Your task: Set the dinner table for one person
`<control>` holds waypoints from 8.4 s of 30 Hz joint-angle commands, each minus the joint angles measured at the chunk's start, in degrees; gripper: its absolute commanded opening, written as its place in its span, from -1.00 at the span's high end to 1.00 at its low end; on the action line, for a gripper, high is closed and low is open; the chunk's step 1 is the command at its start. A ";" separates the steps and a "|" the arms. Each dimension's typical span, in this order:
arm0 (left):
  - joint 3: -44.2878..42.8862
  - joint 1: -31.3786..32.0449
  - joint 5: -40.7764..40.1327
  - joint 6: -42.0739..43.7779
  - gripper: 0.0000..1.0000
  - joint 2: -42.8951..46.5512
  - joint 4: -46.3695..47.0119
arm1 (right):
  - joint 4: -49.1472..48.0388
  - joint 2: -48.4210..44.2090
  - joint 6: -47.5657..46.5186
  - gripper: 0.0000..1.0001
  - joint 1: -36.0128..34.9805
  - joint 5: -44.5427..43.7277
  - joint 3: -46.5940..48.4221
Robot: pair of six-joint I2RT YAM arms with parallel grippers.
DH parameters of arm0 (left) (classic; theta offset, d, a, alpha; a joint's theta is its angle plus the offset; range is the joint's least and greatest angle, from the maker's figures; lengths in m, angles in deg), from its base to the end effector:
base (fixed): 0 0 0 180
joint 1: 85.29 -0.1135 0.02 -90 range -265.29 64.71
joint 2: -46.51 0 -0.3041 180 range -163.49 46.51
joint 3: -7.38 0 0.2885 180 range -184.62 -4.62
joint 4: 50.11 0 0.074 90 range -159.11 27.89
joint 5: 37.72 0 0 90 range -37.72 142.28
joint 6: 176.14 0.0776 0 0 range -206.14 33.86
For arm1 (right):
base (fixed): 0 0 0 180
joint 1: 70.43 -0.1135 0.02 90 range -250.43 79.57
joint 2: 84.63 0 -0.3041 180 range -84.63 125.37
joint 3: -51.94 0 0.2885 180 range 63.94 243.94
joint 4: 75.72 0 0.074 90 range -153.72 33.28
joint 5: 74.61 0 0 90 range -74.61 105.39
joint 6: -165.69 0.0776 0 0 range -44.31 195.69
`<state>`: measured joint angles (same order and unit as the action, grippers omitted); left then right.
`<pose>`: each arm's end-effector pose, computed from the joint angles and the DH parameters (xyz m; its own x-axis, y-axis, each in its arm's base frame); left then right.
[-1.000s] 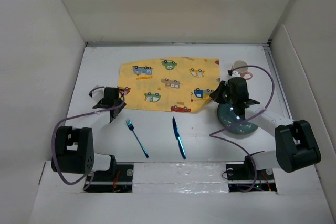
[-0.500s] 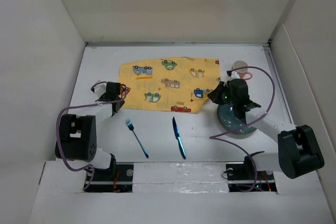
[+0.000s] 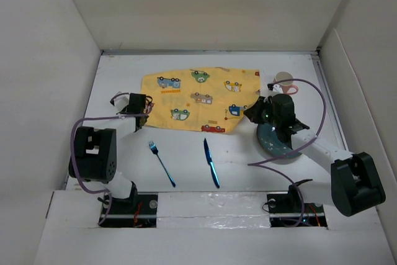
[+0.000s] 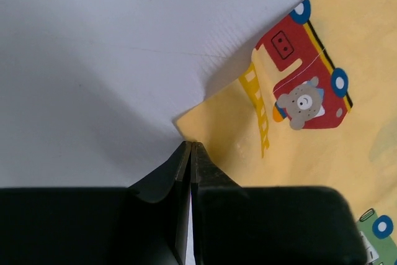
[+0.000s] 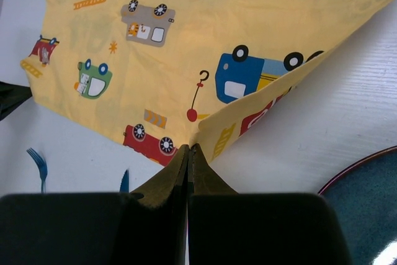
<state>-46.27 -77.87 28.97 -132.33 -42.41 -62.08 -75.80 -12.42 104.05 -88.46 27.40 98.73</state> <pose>0.3495 -0.0145 0.1443 -0.3973 -0.6166 -0.6797 -0.6277 0.7229 -0.2888 0.3023 0.1154 0.2151 -0.5869 0.2976 -0.7530 -0.2305 0.8302 0.5077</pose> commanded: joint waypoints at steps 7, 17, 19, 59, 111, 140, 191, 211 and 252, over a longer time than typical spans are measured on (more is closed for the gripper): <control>2.19 0.23 -2.01 -0.03 1.00 14.12 -7.84 | -2.95 -1.02 0.03 1.00 -1.31 0.64 0.11; 1.48 -1.00 0.55 1.29 -0.03 7.37 -8.29 | -2.43 -2.33 -0.23 1.00 -1.84 0.38 0.11; 1.39 -1.00 0.02 1.19 -0.06 5.00 -8.03 | -2.16 -2.33 -0.32 1.00 -1.84 -0.06 0.11; -3.00 0.84 0.90 3.83 1.00 27.92 -12.68 | -0.07 -9.71 -0.32 1.00 -3.60 -0.14 0.28; -42.45 21.06 6.18 12.27 -0.10 -24.97 -10.13 | 18.84 10.06 -5.24 1.00 2.90 0.29 54.34; -65.31 23.43 -1.21 17.89 0.64 -48.09 -22.97 | 13.93 3.47 -2.08 1.00 8.88 1.88 46.69; 10.76 -10.94 19.53 -0.56 1.00 24.68 13.58 | -3.76 5.05 4.16 1.00 13.88 12.60 7.51; 25.47 -10.94 17.33 -0.39 1.00 35.22 11.13 | 2.41 -9.28 1.70 1.00 13.89 7.85 -13.96; 1.65 -3.56 52.23 25.45 0.06 66.59 -14.09 | 30.53 -23.89 20.67 -0.47 31.99 -29.59 -11.32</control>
<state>-46.42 -83.60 81.89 -111.20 22.94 -72.75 -47.95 -42.30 119.17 -59.63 2.09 86.29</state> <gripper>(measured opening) 0.469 0.744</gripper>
